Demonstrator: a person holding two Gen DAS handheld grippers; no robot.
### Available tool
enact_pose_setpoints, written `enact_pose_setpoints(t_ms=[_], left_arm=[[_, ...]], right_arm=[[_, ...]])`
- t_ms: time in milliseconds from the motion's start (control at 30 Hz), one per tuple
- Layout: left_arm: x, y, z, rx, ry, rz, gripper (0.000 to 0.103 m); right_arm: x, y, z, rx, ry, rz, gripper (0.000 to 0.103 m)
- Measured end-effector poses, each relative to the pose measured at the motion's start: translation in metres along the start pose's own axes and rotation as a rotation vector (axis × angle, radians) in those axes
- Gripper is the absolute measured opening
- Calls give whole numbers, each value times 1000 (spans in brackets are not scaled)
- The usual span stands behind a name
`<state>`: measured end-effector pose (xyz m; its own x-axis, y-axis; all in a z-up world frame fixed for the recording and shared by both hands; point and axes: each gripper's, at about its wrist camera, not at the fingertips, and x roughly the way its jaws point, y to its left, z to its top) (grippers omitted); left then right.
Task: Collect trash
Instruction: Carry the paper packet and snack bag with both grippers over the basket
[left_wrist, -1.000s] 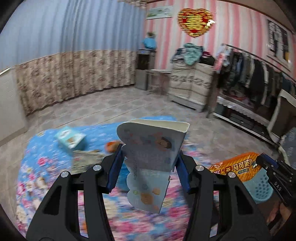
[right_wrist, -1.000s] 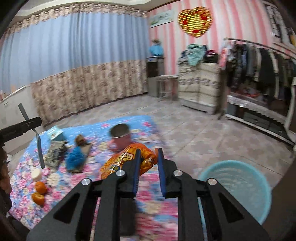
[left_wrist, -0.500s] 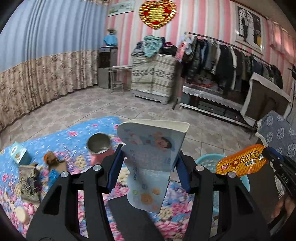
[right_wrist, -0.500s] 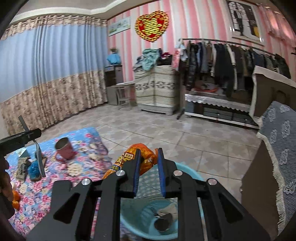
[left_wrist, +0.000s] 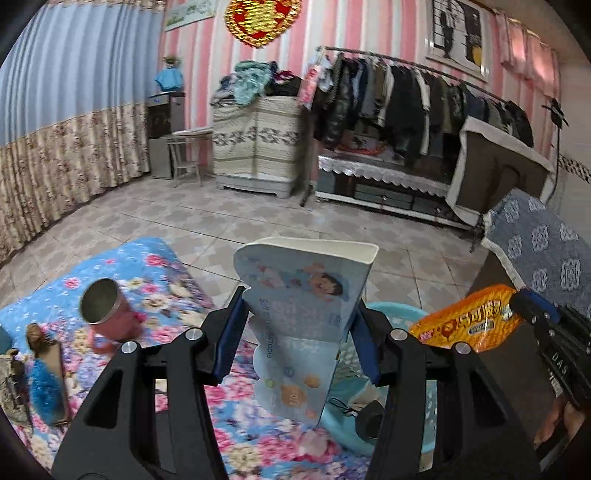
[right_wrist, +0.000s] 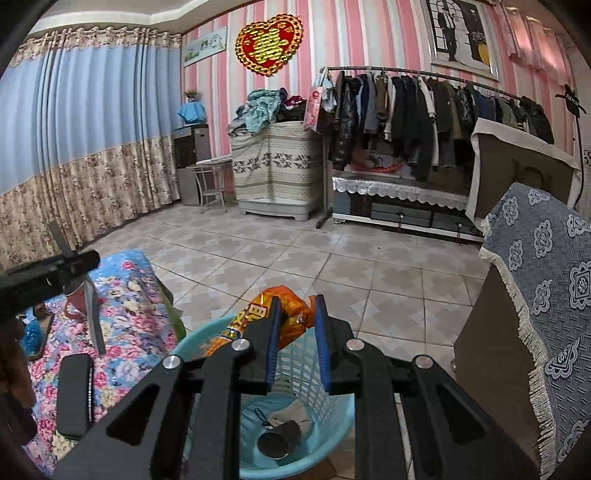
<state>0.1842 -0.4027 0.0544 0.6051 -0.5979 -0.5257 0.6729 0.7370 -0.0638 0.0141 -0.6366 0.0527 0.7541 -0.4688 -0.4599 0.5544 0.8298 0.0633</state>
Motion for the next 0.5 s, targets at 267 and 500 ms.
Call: enact_pose_setpoints(t_ms=[267, 500], left_arm=[[39, -31, -25, 72, 42, -40, 52], [63, -51, -35, 95, 47, -78, 52]], right_arm=[[19, -17, -15, 19, 44, -32, 18], [28, -30, -27, 32, 80, -53, 18]])
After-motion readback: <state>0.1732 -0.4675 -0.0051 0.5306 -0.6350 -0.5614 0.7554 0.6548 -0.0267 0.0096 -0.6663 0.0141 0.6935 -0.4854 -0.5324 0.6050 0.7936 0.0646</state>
